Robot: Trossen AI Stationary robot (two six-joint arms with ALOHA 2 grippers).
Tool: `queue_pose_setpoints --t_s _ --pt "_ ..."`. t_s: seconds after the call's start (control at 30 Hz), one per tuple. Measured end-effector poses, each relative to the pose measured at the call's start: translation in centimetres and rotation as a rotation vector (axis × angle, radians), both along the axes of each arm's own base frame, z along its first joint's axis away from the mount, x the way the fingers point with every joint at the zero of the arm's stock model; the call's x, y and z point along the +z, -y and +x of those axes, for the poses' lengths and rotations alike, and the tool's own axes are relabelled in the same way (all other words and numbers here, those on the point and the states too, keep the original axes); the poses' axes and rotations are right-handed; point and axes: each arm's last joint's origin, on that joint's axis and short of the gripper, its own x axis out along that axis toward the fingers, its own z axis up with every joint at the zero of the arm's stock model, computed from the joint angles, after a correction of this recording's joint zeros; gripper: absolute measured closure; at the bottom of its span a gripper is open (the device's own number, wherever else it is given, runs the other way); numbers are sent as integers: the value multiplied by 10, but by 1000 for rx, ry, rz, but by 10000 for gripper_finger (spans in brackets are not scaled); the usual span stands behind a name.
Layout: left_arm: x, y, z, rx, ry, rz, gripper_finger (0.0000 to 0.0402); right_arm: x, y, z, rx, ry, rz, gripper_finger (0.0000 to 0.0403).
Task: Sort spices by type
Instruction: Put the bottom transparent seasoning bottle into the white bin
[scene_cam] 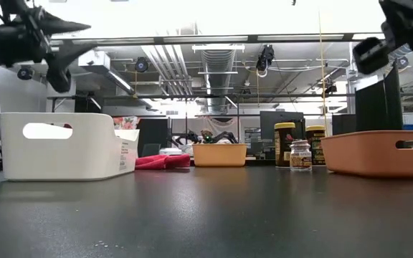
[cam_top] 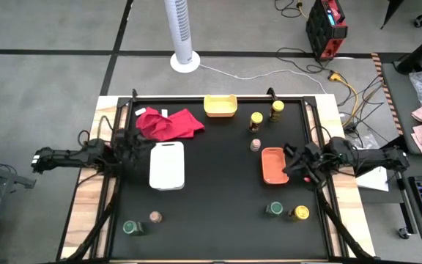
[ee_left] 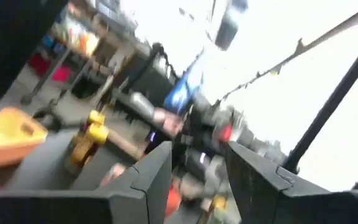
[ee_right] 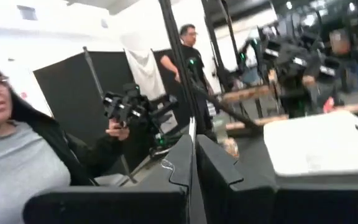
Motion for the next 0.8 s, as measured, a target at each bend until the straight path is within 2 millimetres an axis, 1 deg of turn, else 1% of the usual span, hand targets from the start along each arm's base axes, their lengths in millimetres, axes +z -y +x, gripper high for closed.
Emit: queue_pose_setpoints --t_s 0.1,0.2,0.27,0.33,0.43,0.5,0.67,0.73,0.8 --pt "7 -1 -3 45 74 5 266 18 0 -4 -10 58 -29 390" --pt "10 -4 -5 184 76 43 266 37 0 -7 -16 73 -44 390" --pt "8 -6 -5 217 77 -18 266 47 0 -9 -18 65 -53 390" --pt "8 -5 -4 187 79 -31 266 56 0 -9 -22 45 -67 390" --pt "10 -2 -1 71 95 -8 266 65 0 -8 -25 5 -83 390" --pt "10 1 3 11 95 -13 266 68 0 -5 -24 -22 -84 390" --pt "10 8 16 -61 60 -56 266 70 0 5 -33 -48 -132 390" --pt "18 12 24 -111 3 -60 266 71 0 10 -38 -53 -165 390" --pt "30 18 32 -153 -69 -57 266 72 0 15 -41 -63 -196 390"
